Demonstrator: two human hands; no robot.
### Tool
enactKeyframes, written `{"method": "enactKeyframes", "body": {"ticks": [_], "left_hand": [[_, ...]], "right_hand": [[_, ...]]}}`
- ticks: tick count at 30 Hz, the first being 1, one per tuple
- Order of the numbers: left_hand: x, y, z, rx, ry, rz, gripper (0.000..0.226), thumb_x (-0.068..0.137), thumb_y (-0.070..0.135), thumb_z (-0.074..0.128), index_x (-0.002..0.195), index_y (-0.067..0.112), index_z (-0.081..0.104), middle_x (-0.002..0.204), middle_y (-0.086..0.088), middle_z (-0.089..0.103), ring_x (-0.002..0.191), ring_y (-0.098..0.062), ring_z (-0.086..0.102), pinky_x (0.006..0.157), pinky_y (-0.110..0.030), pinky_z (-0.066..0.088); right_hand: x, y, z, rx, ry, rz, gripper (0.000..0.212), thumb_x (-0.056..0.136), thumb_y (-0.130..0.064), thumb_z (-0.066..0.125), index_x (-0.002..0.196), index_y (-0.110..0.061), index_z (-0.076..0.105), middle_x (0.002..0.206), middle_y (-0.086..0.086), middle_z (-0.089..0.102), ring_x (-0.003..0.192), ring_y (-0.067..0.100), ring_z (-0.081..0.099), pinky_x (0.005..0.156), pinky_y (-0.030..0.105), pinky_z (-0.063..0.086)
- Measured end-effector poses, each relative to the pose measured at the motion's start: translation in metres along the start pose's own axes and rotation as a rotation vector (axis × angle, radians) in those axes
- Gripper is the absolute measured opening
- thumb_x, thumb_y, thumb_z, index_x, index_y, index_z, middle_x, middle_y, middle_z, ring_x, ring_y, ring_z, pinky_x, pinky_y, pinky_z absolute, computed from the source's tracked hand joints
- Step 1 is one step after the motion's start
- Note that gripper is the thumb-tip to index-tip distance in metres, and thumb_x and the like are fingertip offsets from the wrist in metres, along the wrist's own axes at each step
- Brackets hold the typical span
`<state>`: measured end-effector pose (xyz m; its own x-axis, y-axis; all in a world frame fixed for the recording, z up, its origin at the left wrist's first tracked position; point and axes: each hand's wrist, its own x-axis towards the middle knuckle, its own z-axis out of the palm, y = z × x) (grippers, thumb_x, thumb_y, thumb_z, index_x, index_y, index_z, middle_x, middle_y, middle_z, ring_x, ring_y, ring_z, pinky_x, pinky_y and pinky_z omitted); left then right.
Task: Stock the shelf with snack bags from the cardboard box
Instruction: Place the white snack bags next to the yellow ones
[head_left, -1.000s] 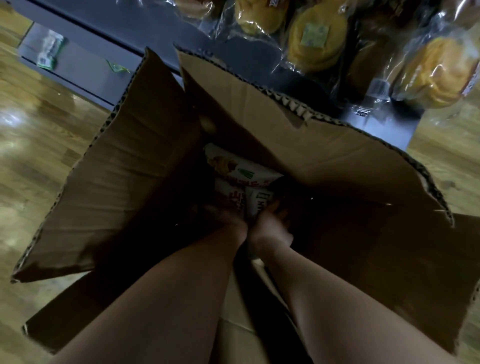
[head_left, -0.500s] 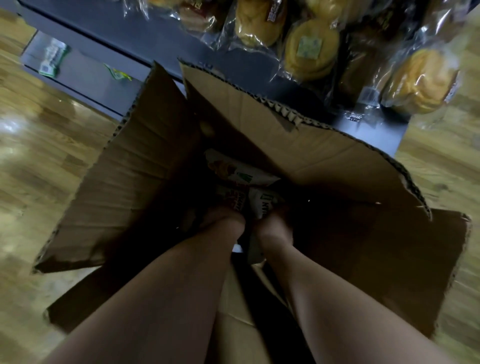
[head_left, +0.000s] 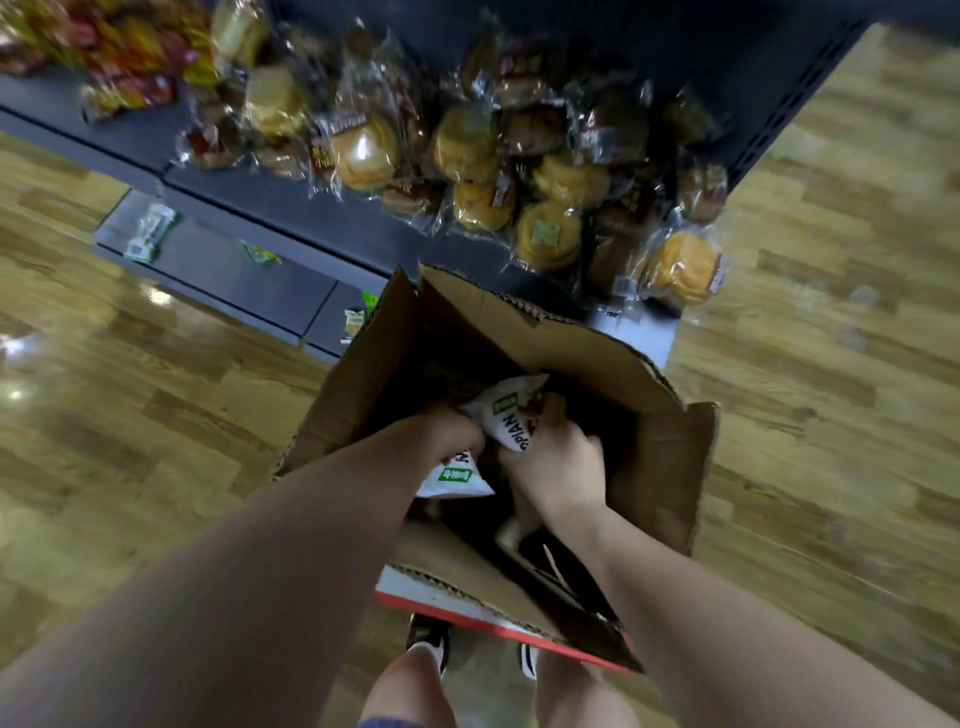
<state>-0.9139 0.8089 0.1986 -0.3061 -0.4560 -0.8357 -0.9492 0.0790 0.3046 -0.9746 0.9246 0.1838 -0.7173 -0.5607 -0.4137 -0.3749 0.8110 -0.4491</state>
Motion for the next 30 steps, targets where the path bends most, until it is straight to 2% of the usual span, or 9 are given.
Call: {"method": "enactKeyframes", "body": {"ticks": [4, 7, 9, 12, 15, 20, 22, 26, 30], "left_hand": [[-0.044, 0.002, -0.024, -0.060, 0.032, 0.107, 0.042, 0.087, 0.009, 0.060, 0.127, -0.002, 0.053, 0.126, -0.019, 0.058, 0.115, -0.031, 0.057, 0.071, -0.022, 0.042], [-0.070, 0.002, -0.041, -0.066, 0.093, 0.193, 0.037, 0.085, 0.007, 0.061, 0.120, -0.004, 0.057, 0.097, -0.012, 0.061, 0.084, -0.021, 0.062, 0.057, -0.019, 0.043], [-0.086, 0.002, -0.048, -0.065, 0.158, 0.240, 0.040, 0.082, 0.008, 0.064, 0.119, -0.004, 0.055, 0.085, -0.006, 0.056, 0.082, -0.022, 0.058, 0.059, -0.023, 0.043], [-0.112, 0.002, -0.058, -0.117, 0.284, 0.279, 0.053, 0.075, 0.018, 0.070, 0.121, 0.002, 0.049, 0.105, -0.014, 0.063, 0.097, -0.031, 0.061, 0.075, -0.033, 0.049], [-0.138, 0.004, -0.070, -0.171, 0.372, 0.376, 0.052, 0.081, 0.020, 0.069, 0.123, 0.006, 0.044, 0.117, -0.012, 0.058, 0.109, -0.028, 0.058, 0.087, -0.034, 0.046], [-0.190, 0.010, -0.100, -0.304, 0.458, 0.532, 0.053, 0.064, 0.037, 0.075, 0.102, 0.017, 0.043, 0.093, 0.002, 0.063, 0.087, -0.020, 0.063, 0.071, -0.044, 0.053], [-0.214, 0.019, -0.113, -0.351, 0.471, 0.601, 0.051, 0.062, 0.034, 0.071, 0.101, 0.016, 0.044, 0.087, -0.003, 0.063, 0.080, -0.023, 0.063, 0.068, -0.049, 0.052], [-0.247, 0.043, -0.137, -0.394, 0.549, 0.727, 0.043, 0.070, 0.017, 0.073, 0.101, 0.015, 0.042, 0.087, -0.003, 0.059, 0.079, -0.021, 0.060, 0.060, -0.041, 0.049], [-0.267, 0.075, -0.154, -0.451, 0.619, 0.830, 0.045, 0.065, 0.026, 0.071, 0.098, 0.020, 0.041, 0.087, -0.003, 0.059, 0.078, -0.023, 0.060, 0.061, -0.044, 0.050]], "right_hand": [[-0.023, -0.013, -0.037, 0.000, 0.062, -0.097, 0.039, 0.079, -0.035, 0.058, 0.110, -0.016, 0.045, 0.096, 0.002, 0.068, 0.097, 0.028, 0.064, 0.079, 0.034, 0.046], [-0.039, -0.023, -0.066, 0.059, 0.101, -0.165, 0.046, 0.077, -0.034, 0.063, 0.115, -0.017, 0.044, 0.101, 0.003, 0.067, 0.097, 0.026, 0.064, 0.077, 0.033, 0.052], [-0.049, -0.029, -0.083, 0.085, 0.124, -0.206, 0.050, 0.075, -0.034, 0.065, 0.117, -0.018, 0.042, 0.103, 0.003, 0.067, 0.097, 0.026, 0.065, 0.074, 0.033, 0.052], [-0.064, -0.041, -0.106, 0.090, 0.167, -0.260, 0.053, 0.076, -0.035, 0.065, 0.118, -0.017, 0.039, 0.102, 0.004, 0.067, 0.096, 0.028, 0.064, 0.072, 0.035, 0.051], [-0.079, -0.057, -0.129, 0.113, 0.197, -0.295, 0.048, 0.079, -0.038, 0.065, 0.113, -0.020, 0.037, 0.099, 0.004, 0.065, 0.090, 0.028, 0.064, 0.070, 0.037, 0.051], [-0.106, -0.088, -0.173, 0.239, 0.222, -0.273, 0.041, 0.080, -0.047, 0.064, 0.100, -0.025, 0.034, 0.098, 0.001, 0.064, 0.089, 0.027, 0.063, 0.068, 0.038, 0.051], [-0.114, -0.102, -0.193, 0.271, 0.244, -0.247, 0.043, 0.080, -0.049, 0.063, 0.103, -0.024, 0.036, 0.102, 0.001, 0.065, 0.095, 0.028, 0.062, 0.071, 0.037, 0.050], [-0.122, -0.125, -0.232, 0.344, 0.333, -0.215, 0.053, 0.078, -0.047, 0.068, 0.113, -0.021, 0.037, 0.109, 0.002, 0.065, 0.101, 0.029, 0.062, 0.078, 0.040, 0.052], [-0.123, -0.144, -0.269, 0.423, 0.401, -0.239, 0.059, 0.080, -0.048, 0.068, 0.120, -0.018, 0.036, 0.099, 0.001, 0.064, 0.091, 0.028, 0.063, 0.066, 0.038, 0.052]]}}
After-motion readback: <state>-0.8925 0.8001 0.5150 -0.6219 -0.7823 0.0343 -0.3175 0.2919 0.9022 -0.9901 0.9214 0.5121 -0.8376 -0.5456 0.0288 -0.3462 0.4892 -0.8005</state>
